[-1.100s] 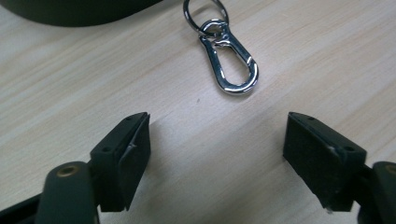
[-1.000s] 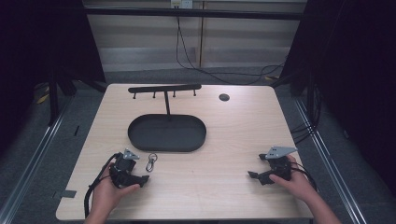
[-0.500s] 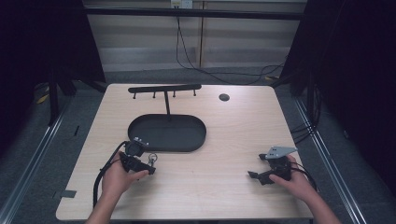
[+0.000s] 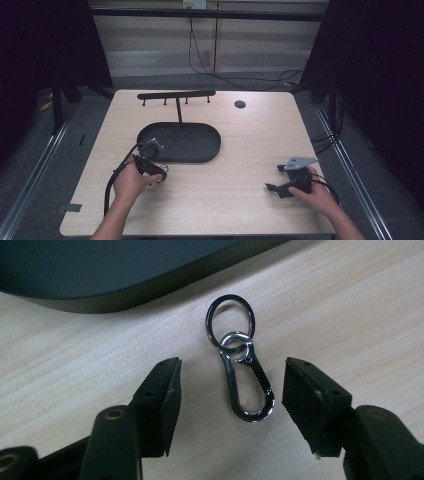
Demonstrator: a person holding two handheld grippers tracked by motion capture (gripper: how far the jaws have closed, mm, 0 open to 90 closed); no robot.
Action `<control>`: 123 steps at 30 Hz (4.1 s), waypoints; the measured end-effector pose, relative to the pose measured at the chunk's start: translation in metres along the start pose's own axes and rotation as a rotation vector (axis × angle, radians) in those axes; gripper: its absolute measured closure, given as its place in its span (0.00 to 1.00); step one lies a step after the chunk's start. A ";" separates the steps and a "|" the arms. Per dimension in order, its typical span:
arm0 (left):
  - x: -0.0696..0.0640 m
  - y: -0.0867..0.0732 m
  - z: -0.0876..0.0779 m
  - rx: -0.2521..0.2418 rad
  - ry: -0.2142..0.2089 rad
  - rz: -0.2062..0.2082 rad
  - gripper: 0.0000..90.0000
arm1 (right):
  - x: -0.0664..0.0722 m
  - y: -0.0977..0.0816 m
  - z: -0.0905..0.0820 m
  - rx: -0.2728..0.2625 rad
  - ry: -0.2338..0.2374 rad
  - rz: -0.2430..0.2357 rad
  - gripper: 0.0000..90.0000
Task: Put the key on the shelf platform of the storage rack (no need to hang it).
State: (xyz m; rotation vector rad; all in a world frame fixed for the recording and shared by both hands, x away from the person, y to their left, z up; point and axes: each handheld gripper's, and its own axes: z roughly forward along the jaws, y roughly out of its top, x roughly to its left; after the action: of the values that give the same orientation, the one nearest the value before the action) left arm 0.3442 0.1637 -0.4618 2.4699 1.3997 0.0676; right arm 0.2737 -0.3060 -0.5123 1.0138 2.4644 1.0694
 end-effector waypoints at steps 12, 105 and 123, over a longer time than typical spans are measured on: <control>-0.005 0.008 0.008 0.085 0.042 0.010 0.66 | 0.000 0.000 0.000 0.000 0.000 0.000 0.13; 0.008 0.082 -0.088 0.069 -0.099 -0.019 0.76 | 0.000 0.000 0.000 -0.003 -0.001 0.000 0.13; 0.011 0.097 -0.070 0.060 -0.084 -0.047 0.76 | 0.000 0.000 0.000 -0.002 -0.001 0.000 0.13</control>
State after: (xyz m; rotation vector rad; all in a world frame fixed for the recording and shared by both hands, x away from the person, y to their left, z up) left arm 0.4174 0.1433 -0.3686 2.4556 1.4440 -0.0881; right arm 0.2738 -0.3060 -0.5124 1.0130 2.4616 1.0711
